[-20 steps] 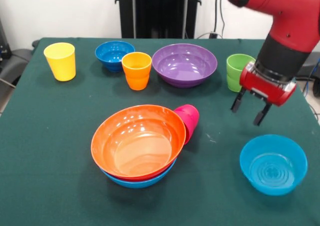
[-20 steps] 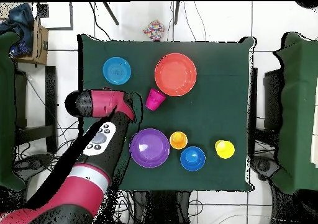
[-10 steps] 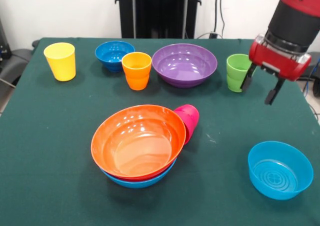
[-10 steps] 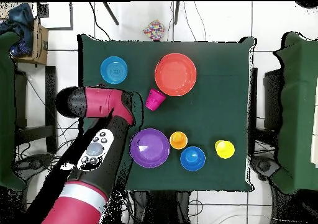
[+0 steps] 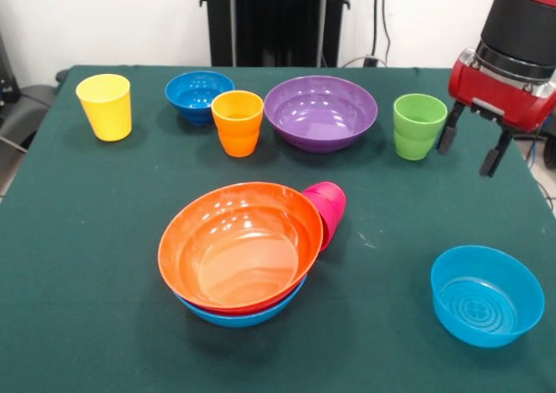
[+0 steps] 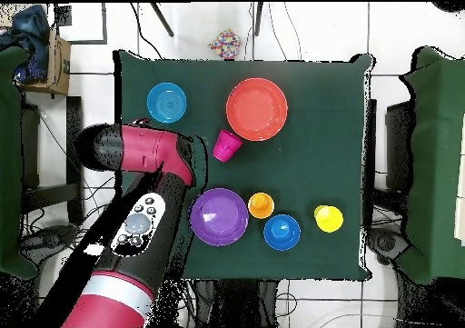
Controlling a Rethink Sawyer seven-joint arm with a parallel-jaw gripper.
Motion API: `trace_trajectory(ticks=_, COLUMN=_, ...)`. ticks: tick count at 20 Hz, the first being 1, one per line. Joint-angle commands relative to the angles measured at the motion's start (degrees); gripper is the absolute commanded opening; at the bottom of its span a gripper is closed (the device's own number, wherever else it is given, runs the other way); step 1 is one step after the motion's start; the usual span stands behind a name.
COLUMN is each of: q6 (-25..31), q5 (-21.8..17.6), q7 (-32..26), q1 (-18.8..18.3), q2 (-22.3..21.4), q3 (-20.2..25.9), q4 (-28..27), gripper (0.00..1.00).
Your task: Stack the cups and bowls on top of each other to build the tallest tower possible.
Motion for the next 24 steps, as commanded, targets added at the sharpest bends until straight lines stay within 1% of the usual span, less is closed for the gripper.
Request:
trace_trajectory(ticks=1, q6=-3.1, q5=2.3, q7=14.0, q1=0.2, q2=4.7, q3=4.9, q4=1.3, gripper=1.0)
trace_trajectory(ticks=4, q6=-4.9, q5=3.1, q7=13.4, q1=-0.5, q2=5.2, q3=5.6, q4=1.2, gripper=1.0)
trace_trajectory(ticks=8, q6=-10.5, q5=4.4, q7=12.2, q1=-2.1, q2=5.8, q3=8.2, q4=2.3, gripper=1.0)
trace_trajectory(ticks=10, q6=-12.2, q5=4.8, q7=12.4, q1=-2.1, q2=6.5, q3=8.4, q4=2.3, gripper=1.0)
trace_trajectory(ticks=15, q6=-14.2, q5=5.4, q7=12.6, q1=-1.4, q2=8.4, q3=7.6, q4=1.6, gripper=1.0)
trace_trajectory(ticks=19, q6=-17.2, q5=6.9, q7=13.1, q1=-1.3, q2=9.7, q3=8.2, q4=1.8, gripper=1.0)
trace_trajectory(ticks=21, q6=-17.9, q5=7.4, q7=13.0, q1=-1.7, q2=9.6, q3=8.6, q4=2.1, gripper=1.0)
trace_trajectory(ticks=24, q6=-17.7, q5=8.6, q7=13.5, q1=-1.4, q2=9.9, q3=8.1, q4=1.6, gripper=1.0)
